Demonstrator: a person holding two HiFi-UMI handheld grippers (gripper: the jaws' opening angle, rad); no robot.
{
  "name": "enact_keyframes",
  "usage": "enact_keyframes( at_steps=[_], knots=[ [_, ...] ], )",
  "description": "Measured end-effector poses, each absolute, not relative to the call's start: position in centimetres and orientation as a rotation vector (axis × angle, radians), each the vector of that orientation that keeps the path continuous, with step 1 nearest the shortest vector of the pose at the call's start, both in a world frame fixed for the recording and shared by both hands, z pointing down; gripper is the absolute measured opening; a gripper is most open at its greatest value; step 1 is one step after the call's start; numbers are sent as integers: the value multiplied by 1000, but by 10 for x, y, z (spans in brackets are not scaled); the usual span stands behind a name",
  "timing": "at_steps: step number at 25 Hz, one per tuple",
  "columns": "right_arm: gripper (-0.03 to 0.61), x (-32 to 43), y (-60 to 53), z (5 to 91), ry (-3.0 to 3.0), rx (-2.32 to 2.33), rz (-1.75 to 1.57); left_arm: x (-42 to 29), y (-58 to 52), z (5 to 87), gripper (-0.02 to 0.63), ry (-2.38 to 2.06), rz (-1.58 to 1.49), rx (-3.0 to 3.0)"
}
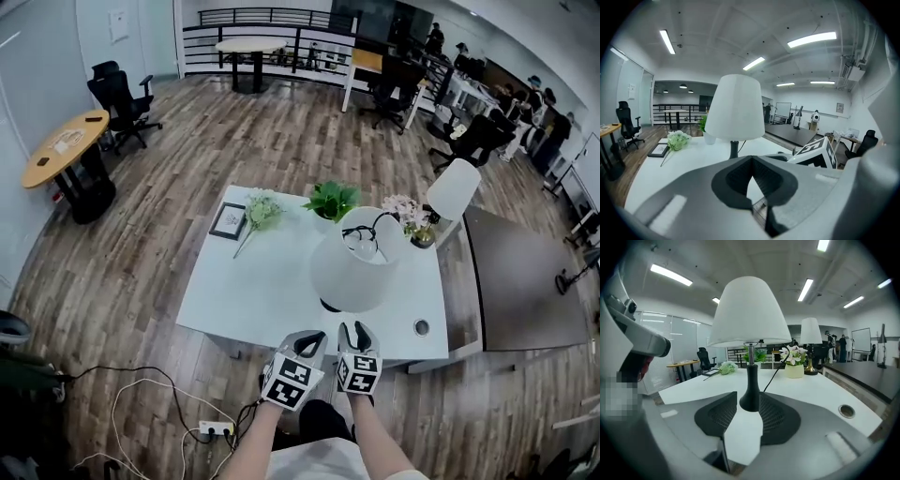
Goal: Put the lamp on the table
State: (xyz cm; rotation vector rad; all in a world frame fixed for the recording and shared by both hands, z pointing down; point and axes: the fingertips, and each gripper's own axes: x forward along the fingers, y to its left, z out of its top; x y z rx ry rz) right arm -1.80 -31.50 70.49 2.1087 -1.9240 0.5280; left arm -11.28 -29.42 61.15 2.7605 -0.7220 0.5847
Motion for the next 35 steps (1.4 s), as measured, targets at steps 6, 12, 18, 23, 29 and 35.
enact_keyframes(
  at_steps=[6, 12, 18, 23, 29, 35],
  knots=[
    [170, -11, -277, 673, -2000, 2007, 509, -106, -278, 596, 0, -793, 648, 2705],
    [175, -1, -237, 649, -2099, 1866, 550, -94, -252, 578, 0, -918, 609, 2611],
    [170, 9, -203, 647, -2212, 1683, 669, -88, -226, 570, 0, -1019, 569, 2575],
    [166, 15, -197, 638, -2287, 1567, 714, -74, -200, 571, 0, -1098, 623, 2541],
    [155, 12, -173, 624, -2300, 1503, 757, -67, -173, 566, 0, -1194, 606, 2456],
    [143, 8, -159, 610, -2334, 1441, 682, -56, -154, 553, 0, -1187, 532, 2457]
  ],
)
